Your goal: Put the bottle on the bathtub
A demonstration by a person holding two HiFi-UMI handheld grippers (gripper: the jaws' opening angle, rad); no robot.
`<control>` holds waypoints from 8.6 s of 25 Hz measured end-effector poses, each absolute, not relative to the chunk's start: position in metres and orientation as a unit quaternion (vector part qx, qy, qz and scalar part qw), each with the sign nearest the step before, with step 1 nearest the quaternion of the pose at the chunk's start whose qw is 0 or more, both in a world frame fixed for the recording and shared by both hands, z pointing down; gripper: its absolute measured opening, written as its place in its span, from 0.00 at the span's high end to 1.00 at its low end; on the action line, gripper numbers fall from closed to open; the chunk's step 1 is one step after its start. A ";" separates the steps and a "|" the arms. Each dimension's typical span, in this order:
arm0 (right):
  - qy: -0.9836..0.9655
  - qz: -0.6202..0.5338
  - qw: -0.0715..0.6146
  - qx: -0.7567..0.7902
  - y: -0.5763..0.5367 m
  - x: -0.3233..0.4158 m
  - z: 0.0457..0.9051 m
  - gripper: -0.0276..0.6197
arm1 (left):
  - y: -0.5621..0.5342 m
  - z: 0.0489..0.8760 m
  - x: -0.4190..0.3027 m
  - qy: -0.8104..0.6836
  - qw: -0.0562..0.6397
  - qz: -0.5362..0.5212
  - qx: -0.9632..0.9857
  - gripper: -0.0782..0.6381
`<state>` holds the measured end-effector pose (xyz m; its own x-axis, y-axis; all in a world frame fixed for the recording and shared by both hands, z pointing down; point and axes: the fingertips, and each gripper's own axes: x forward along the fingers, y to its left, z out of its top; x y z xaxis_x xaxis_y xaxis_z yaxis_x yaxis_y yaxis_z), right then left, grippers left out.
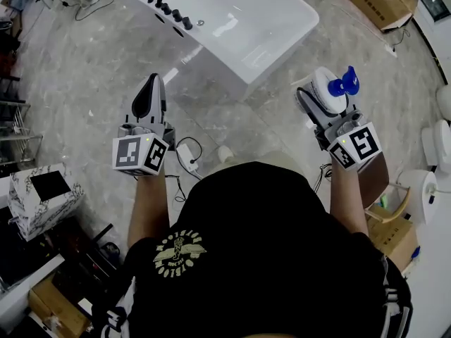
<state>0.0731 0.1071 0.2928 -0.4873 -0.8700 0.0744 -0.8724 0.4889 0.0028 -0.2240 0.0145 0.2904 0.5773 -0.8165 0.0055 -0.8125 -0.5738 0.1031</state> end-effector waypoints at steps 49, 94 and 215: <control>-0.904 0.026 -0.011 0.426 -0.113 0.234 0.310 0.54 | -0.150 0.279 -0.079 -0.542 0.017 0.014 0.840 0.88; -0.861 0.118 0.106 0.484 -0.304 0.013 0.546 0.54 | -0.350 0.342 -0.288 -0.495 0.060 0.099 0.861 0.88; -0.909 0.082 0.008 0.408 -0.161 0.166 0.373 0.94 | -0.187 0.305 -0.076 -0.522 0.035 -0.010 0.852 0.88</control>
<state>0.1657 -0.1610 0.3732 -0.6671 -0.7405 0.0822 -0.7432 0.6537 -0.1425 -0.0755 -0.1866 0.3050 0.4553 -0.8901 0.0196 -0.8887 -0.4531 0.0698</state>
